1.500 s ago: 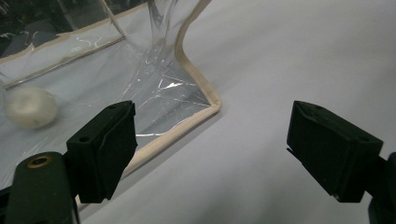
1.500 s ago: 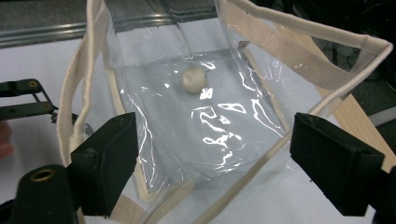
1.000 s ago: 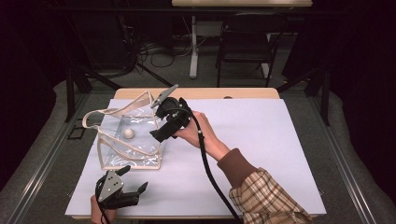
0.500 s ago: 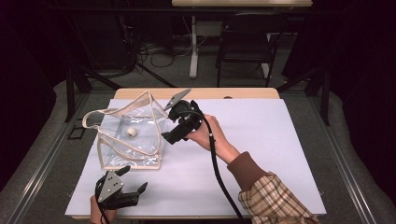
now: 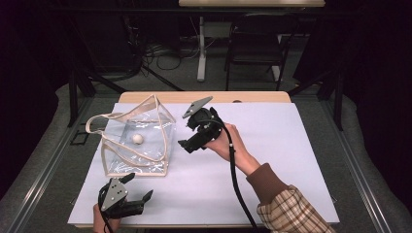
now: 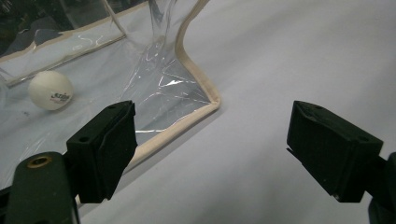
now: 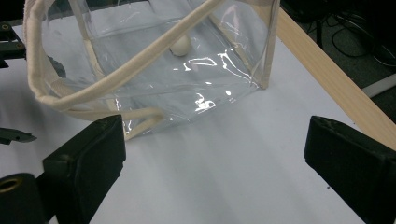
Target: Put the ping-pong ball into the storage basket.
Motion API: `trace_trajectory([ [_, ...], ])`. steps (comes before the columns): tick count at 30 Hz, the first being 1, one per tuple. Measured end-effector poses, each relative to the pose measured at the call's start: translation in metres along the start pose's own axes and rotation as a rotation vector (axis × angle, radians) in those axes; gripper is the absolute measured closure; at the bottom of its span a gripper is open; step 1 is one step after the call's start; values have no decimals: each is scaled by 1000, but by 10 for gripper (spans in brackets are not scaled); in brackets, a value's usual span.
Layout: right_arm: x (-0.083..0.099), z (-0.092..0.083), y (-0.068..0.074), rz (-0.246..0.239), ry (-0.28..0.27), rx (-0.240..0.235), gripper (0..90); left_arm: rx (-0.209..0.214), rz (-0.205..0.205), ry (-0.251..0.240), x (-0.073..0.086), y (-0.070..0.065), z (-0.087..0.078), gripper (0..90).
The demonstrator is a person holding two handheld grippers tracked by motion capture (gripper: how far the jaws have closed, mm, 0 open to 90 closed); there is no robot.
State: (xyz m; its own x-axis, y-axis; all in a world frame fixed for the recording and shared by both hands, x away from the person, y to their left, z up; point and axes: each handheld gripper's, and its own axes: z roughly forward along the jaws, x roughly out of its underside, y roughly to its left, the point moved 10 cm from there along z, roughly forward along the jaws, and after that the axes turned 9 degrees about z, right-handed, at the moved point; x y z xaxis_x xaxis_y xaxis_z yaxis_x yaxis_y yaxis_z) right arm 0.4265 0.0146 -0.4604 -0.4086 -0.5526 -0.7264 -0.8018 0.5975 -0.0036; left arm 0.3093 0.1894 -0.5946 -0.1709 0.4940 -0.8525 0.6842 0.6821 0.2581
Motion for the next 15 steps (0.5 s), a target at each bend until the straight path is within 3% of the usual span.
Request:
trace_trajectory([
  [15,29,-13,-20,35,-1,28,27,4,5,3,0,0,2,162],
])
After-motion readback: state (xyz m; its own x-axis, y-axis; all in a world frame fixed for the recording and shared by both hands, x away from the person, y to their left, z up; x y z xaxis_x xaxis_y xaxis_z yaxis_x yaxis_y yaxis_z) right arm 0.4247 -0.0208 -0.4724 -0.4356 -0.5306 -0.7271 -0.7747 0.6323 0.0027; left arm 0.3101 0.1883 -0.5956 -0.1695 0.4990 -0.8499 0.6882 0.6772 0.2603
